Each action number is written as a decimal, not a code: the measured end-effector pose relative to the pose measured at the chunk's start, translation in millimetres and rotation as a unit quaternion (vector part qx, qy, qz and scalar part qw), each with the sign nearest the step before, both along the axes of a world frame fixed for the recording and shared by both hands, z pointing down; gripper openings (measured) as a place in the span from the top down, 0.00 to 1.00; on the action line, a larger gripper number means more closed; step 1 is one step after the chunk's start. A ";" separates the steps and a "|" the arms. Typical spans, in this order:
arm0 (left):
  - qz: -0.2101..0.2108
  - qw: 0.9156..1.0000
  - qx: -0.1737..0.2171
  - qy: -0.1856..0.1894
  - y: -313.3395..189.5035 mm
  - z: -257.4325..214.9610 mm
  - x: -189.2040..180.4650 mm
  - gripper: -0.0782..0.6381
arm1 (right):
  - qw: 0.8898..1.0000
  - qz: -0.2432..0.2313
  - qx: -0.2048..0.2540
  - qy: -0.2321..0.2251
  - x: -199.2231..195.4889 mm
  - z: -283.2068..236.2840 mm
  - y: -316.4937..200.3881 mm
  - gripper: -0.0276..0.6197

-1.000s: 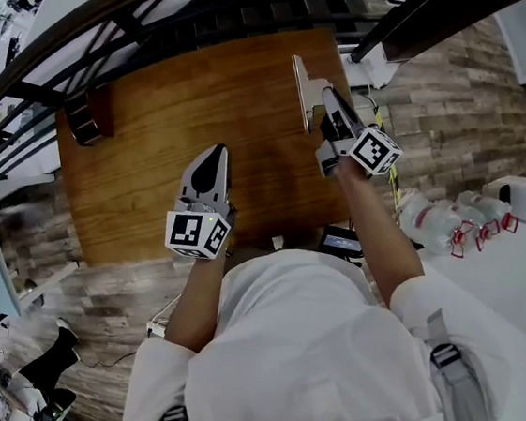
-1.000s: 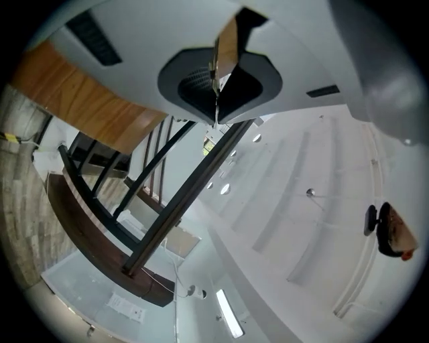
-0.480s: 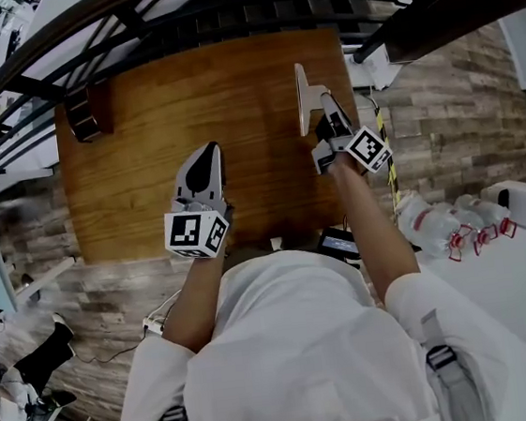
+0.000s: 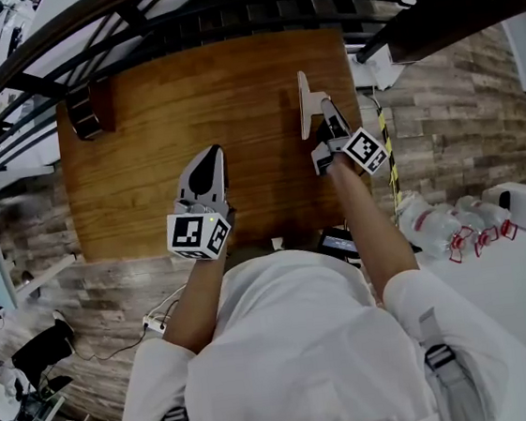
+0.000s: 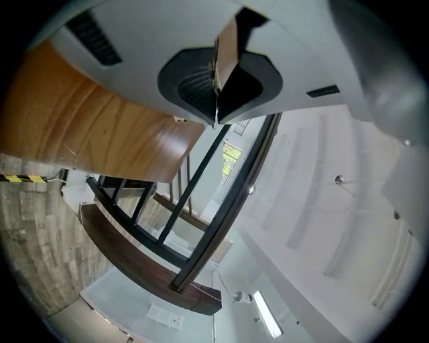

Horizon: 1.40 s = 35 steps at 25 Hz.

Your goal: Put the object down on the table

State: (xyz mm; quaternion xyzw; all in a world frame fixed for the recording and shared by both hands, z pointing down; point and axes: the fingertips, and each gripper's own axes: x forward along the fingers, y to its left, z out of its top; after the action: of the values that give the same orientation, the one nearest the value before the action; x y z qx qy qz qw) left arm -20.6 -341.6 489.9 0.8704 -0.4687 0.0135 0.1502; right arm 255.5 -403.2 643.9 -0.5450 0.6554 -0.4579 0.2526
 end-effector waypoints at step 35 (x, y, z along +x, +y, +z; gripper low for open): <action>-0.004 1.000 -0.022 -0.002 19.3 18.5 -26.6 0.87 | 0.997 0.016 -0.061 0.034 -1.8 44.9 12.2 0.91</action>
State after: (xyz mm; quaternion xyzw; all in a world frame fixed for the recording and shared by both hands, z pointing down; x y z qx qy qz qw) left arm -47.2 -322.2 508.4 0.8648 -0.4723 0.0252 0.1684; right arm 253.7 -391.0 688.8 -0.5853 0.6253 -0.4743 0.2035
